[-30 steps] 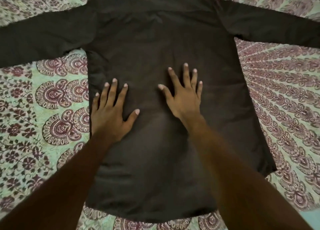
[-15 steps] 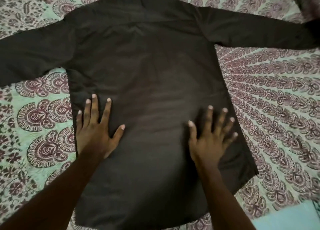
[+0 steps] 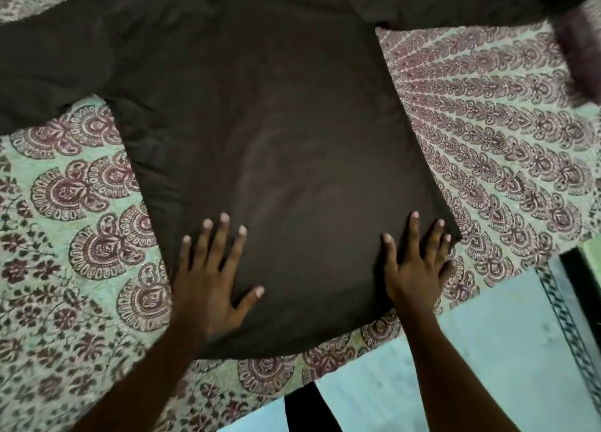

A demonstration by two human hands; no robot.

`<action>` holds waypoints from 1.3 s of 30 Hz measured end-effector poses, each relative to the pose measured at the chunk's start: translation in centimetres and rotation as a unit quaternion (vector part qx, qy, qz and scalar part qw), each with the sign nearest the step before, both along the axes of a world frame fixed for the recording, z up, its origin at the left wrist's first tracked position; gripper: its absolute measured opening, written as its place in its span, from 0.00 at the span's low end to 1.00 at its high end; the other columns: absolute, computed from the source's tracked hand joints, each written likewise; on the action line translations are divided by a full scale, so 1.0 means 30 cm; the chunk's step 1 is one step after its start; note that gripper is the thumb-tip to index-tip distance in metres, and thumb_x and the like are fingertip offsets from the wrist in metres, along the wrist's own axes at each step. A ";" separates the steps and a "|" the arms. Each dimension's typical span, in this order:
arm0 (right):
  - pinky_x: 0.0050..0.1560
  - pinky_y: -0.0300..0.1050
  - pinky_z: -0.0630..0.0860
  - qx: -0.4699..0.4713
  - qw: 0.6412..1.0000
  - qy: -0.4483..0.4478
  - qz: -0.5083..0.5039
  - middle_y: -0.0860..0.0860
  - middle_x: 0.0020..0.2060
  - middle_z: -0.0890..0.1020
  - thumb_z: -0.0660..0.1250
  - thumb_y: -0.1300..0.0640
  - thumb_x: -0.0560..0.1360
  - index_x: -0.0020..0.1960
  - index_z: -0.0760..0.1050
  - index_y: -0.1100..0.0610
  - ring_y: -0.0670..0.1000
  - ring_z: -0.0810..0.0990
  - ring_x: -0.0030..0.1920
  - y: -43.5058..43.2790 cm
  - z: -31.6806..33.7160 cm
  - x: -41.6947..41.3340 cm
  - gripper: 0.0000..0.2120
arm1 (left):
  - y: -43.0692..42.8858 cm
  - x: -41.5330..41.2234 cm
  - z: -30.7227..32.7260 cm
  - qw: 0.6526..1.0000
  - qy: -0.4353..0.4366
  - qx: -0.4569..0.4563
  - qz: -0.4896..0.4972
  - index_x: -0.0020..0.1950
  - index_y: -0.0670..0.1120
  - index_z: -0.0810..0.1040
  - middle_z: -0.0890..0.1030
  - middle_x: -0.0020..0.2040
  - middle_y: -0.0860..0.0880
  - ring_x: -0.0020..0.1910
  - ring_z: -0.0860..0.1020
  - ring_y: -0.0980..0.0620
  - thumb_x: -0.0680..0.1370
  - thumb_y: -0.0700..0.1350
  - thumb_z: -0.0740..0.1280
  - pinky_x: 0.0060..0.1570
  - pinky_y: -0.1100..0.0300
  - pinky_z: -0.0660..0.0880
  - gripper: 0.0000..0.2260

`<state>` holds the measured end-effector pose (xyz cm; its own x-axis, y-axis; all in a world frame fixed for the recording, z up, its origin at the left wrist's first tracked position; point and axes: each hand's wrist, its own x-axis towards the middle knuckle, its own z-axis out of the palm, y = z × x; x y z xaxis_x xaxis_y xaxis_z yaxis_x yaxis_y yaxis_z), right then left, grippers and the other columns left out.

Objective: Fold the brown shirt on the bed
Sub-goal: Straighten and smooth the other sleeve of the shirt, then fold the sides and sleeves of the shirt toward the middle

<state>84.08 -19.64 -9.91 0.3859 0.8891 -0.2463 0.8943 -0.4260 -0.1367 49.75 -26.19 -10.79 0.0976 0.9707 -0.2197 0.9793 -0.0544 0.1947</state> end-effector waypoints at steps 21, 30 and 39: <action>0.67 0.60 0.78 0.046 0.938 0.147 0.310 0.59 0.74 0.74 0.56 0.43 0.82 0.77 0.71 0.57 0.61 0.74 0.73 0.068 0.127 -1.359 0.28 | 0.035 -0.789 0.107 0.937 -0.142 0.151 0.280 0.74 0.39 0.72 0.72 0.75 0.38 0.74 0.71 0.38 0.82 0.49 0.60 0.71 0.41 0.71 0.24; 0.77 0.63 0.62 0.029 0.818 0.181 0.545 0.60 0.81 0.61 0.61 0.51 0.81 0.78 0.68 0.56 0.63 0.57 0.82 0.203 0.097 -2.105 0.26 | 0.061 -1.462 0.077 0.746 -0.110 0.143 0.641 0.70 0.40 0.72 0.68 0.75 0.36 0.71 0.68 0.30 0.76 0.47 0.68 0.67 0.34 0.69 0.24; 0.72 0.61 0.71 0.027 0.838 0.173 0.516 0.61 0.76 0.71 0.55 0.49 0.79 0.73 0.76 0.55 0.63 0.67 0.78 0.142 0.021 -2.311 0.26 | -0.006 -1.760 0.113 0.584 -0.119 0.151 0.789 0.73 0.48 0.67 0.73 0.74 0.41 0.74 0.68 0.36 0.75 0.48 0.76 0.72 0.38 0.60 0.30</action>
